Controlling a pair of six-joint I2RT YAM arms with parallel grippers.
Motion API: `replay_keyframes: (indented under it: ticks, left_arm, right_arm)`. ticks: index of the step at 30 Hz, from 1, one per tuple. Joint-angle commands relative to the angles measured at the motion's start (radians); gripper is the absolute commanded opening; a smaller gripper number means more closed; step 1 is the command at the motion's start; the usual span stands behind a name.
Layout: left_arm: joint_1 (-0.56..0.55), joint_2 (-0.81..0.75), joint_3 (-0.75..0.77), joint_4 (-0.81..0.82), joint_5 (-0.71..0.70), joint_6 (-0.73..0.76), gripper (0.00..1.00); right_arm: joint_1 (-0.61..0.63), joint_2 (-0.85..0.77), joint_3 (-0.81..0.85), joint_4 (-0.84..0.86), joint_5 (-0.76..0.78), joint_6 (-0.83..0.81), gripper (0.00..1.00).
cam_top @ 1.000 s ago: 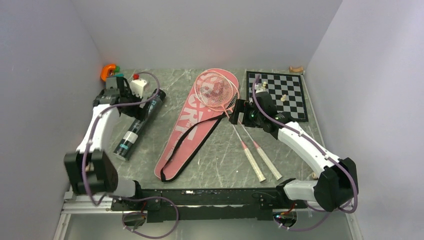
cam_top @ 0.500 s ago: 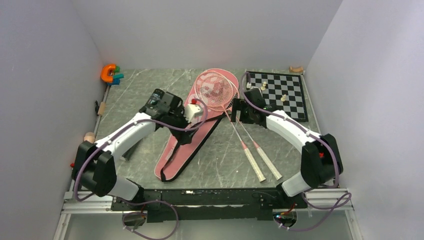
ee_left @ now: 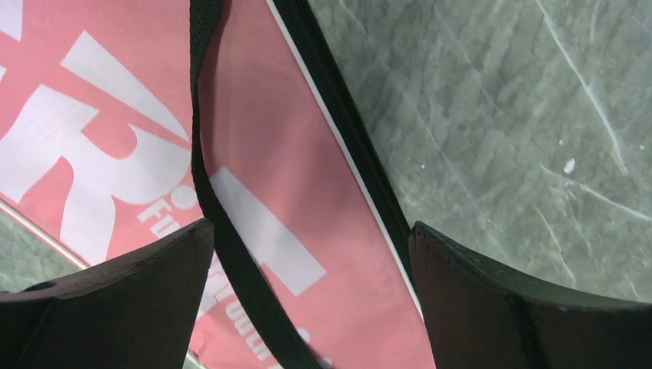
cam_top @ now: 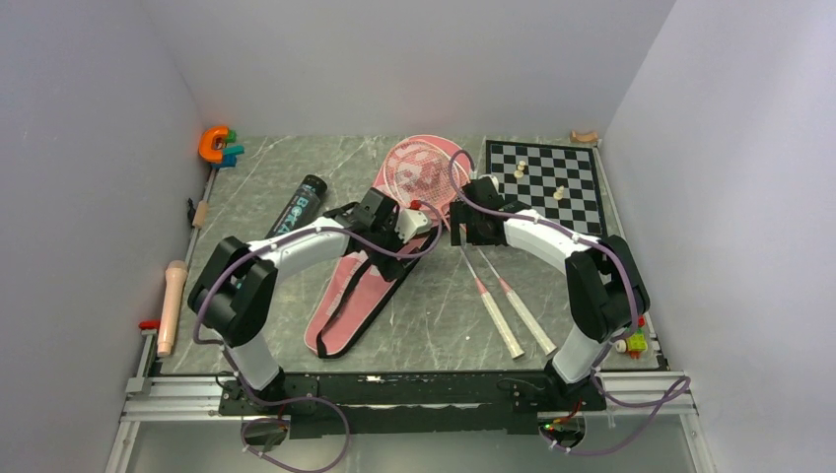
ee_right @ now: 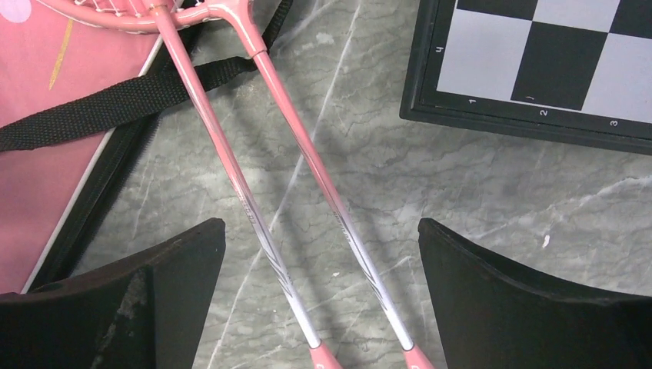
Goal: Pack up the badminton gear
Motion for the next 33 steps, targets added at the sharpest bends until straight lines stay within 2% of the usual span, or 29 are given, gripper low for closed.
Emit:
replay_keyframes:
  ticks: [1,8,15,18,23,25,33]
  left_arm:
    - [-0.021,0.042,0.056,0.079,-0.016,-0.020,0.99]
    - [-0.035,0.115,0.056,0.073,0.005,-0.017,0.98]
    - [-0.033,0.173,0.074,0.058,-0.039,0.017,0.84]
    - [-0.022,0.220,0.135,-0.001,-0.017,0.023,0.66]
    - [-0.014,0.216,0.141,-0.020,0.022,0.024,0.36]
    - [-0.012,0.216,0.135,-0.021,0.020,0.021,0.28]
    - [-0.009,0.227,0.134,-0.024,-0.005,-0.003,0.21]
  right_arm:
    - [0.003,-0.009,0.031,0.048,0.020,-0.012,1.00]
    - [0.002,-0.061,-0.025,0.092,0.023,0.054,1.00]
    - [0.000,-0.120,-0.073,0.118,0.023,0.087,0.97]
    - [0.001,-0.148,-0.099,0.143,0.009,0.098,0.95]
    - [0.001,-0.184,-0.135,0.154,-0.012,0.112,0.93]
    - [0.001,-0.195,-0.145,0.156,-0.012,0.114,0.92]
    - [0.000,-0.208,-0.150,0.144,-0.014,0.113,0.91]
